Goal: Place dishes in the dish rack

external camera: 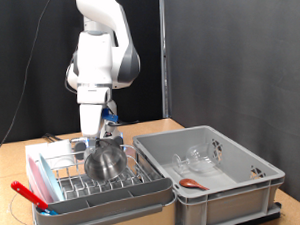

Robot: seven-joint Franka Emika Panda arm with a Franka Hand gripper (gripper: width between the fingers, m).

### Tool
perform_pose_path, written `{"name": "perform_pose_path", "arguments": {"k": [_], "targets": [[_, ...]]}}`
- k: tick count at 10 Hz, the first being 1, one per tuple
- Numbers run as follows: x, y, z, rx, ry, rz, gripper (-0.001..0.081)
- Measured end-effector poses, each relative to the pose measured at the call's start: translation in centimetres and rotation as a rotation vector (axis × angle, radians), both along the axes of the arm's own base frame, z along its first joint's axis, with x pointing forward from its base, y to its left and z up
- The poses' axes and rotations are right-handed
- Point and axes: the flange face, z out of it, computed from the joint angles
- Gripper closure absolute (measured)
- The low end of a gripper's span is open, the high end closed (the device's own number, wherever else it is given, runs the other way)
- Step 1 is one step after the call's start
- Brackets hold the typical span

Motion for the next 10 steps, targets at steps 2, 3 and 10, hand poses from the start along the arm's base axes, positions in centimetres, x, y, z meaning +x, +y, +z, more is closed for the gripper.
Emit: {"name": "perform_pose_path", "arguments": {"k": [2,3,10], "targets": [[2.0,-0.7,-0.9,-0.002,0.012,-0.018,-0.0005],[2.9,-0.9,-1.3,-0.002,0.019,-0.021,-0.0005],[5.3,-1.0,-3.1,0.016,0.048,-0.011,-0.0005]]}}
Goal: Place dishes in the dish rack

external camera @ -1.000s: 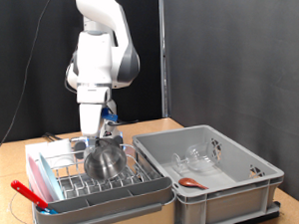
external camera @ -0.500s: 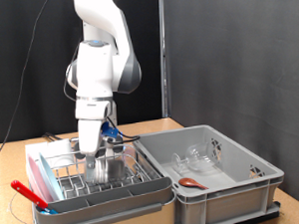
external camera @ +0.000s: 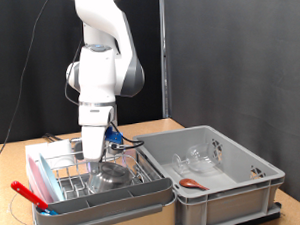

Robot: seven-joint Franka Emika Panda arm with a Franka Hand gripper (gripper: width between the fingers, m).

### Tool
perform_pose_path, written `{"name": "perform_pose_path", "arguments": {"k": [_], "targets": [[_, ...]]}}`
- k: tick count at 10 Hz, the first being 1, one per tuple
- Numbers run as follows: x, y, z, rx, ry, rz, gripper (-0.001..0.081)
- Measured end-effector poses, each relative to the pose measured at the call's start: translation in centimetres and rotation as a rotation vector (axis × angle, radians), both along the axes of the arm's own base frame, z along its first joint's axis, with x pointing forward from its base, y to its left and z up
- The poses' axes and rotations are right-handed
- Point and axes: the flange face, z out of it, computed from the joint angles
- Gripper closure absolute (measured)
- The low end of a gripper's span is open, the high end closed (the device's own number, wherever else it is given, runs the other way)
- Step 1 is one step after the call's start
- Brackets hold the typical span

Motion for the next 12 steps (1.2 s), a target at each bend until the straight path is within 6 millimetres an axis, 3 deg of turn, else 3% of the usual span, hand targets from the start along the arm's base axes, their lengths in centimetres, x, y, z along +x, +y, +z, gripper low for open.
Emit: {"name": "perform_pose_path", "arguments": {"k": [2,4,8,12], "targets": [[-0.4,0.2,0.6,0.053,0.064,-0.008,-0.0005],[-1.4,0.6,2.9,0.076,0.124,-0.008,-0.0005],[-1.3,1.4,2.7,0.203,0.08,0.052,-0.0005],[-0.7,7.0,4.5,0.238,0.083,0.155,-0.0005]]}}
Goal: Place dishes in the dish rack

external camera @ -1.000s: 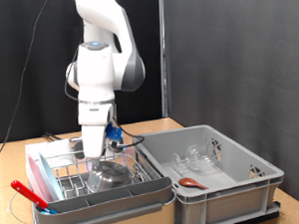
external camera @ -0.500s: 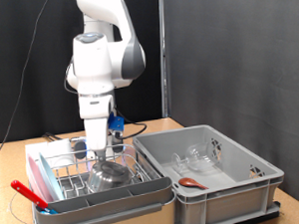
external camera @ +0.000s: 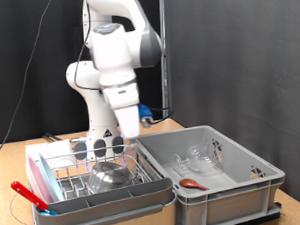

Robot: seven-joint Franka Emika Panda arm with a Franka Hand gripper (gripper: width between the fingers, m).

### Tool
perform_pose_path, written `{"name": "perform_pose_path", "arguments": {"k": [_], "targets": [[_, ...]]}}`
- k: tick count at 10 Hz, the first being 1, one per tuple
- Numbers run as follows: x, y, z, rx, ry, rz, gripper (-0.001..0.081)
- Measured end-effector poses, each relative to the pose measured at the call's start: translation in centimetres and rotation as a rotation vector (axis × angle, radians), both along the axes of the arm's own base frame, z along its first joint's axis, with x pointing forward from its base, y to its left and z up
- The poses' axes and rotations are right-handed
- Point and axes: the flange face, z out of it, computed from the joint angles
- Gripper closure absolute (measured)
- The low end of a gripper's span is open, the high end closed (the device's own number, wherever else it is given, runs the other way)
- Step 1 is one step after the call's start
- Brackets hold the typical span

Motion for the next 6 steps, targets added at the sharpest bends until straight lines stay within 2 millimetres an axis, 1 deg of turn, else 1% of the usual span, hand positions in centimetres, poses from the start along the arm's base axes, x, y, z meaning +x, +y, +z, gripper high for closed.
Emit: {"name": "perform_pose_path", "arguments": {"k": [3,4,5,6], "targets": [[0.7,5.5,0.7,-0.015,-0.017,0.024,-0.0005],[0.8,6.3,0.8,-0.019,-0.021,0.013,-0.0005],[0.8,6.2,0.7,-0.019,-0.019,0.015,-0.0005],[0.8,6.2,0.6,-0.012,-0.011,-0.035,-0.0005]]}}
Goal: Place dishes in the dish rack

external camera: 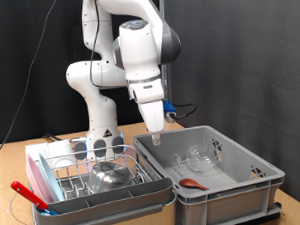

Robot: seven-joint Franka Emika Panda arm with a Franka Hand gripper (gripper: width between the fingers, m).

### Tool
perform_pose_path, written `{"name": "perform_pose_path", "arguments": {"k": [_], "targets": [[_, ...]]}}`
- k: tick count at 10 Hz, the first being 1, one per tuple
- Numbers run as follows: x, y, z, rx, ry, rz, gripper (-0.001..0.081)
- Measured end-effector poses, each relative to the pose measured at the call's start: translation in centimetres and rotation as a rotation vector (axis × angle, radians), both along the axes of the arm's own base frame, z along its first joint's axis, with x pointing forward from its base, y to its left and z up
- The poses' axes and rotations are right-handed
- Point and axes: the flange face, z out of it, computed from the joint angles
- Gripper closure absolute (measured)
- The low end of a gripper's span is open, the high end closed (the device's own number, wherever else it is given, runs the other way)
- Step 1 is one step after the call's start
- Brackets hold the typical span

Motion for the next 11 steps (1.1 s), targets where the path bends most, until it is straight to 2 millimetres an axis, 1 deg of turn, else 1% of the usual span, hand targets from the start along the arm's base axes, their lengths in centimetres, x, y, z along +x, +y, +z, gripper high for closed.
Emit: {"name": "perform_pose_path", "arguments": {"k": [3,5,7,8,9,10,11], "targets": [[-0.4,1.9,-0.2,0.066,-0.011,-0.272,-0.0005],[-1.1,4.3,-0.1,0.071,0.002,-0.401,-0.0005],[-1.5,7.4,0.0,0.054,-0.023,-0.557,-0.0005],[-1.6,8.0,0.0,0.045,-0.053,-0.627,-0.0005],[-1.7,8.0,-0.1,0.044,-0.04,-0.605,-0.0005],[-1.7,8.0,-0.4,0.043,-0.011,-0.625,-0.0005],[-1.7,8.6,-0.8,0.038,0.025,-0.685,-0.0005]]}}
